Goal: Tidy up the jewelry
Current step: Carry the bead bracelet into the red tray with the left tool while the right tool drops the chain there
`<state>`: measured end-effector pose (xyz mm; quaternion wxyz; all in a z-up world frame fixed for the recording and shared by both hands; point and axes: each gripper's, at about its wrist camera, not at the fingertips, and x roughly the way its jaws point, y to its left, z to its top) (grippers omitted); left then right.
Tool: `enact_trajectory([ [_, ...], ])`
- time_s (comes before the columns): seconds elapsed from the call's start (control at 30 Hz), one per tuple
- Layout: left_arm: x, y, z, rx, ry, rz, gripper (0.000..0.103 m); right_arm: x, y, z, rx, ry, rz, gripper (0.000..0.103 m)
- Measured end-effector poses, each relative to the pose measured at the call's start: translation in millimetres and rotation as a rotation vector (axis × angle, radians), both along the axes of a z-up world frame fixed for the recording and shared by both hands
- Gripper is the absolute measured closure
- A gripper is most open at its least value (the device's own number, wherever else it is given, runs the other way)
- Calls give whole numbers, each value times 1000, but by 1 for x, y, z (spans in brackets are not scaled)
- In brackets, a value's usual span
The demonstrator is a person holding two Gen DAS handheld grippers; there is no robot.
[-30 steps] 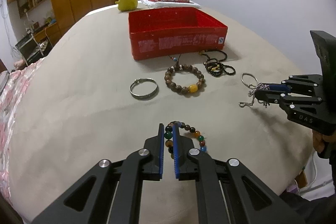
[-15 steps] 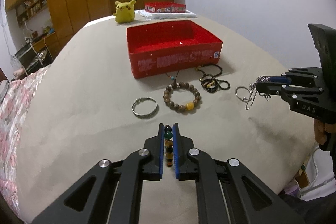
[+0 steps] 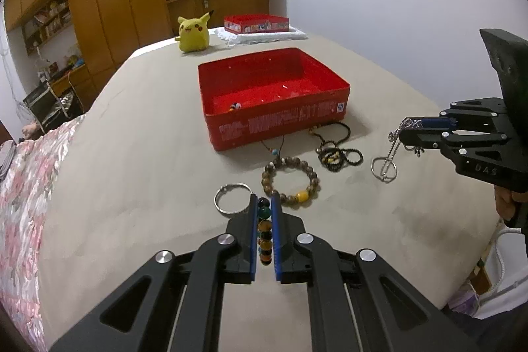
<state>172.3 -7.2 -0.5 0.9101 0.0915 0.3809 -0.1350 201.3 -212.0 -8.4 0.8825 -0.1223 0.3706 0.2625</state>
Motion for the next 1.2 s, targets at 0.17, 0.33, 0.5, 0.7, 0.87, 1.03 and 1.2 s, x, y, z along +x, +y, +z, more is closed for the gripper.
enact_trajectory([
  [0.17, 10, -2, 8, -1, -10, -14, 96, 11, -2, 11, 12, 4, 9, 91],
  [0.33, 21, -5, 16, 7, -26, -34, 96, 25, -5, 25, 16, -7, 8, 91],
  [0.5, 40, -8, 24, 17, -33, -52, 96, 45, -6, 37, 15, -23, 3, 91],
  [0.7, 67, -12, 34, 19, -40, -68, 96, 69, -5, 47, 20, -28, 7, 91],
  [0.87, 94, -14, 41, 18, -47, -69, 96, 92, 3, 49, 10, -27, 21, 91],
  [1.03, 123, -18, 42, -2, -45, -64, 96, 112, 10, 49, 9, -23, 30, 91],
  [1.2, 149, -24, 36, 3, -35, -67, 96, 134, 15, 47, 11, -15, 23, 91],
])
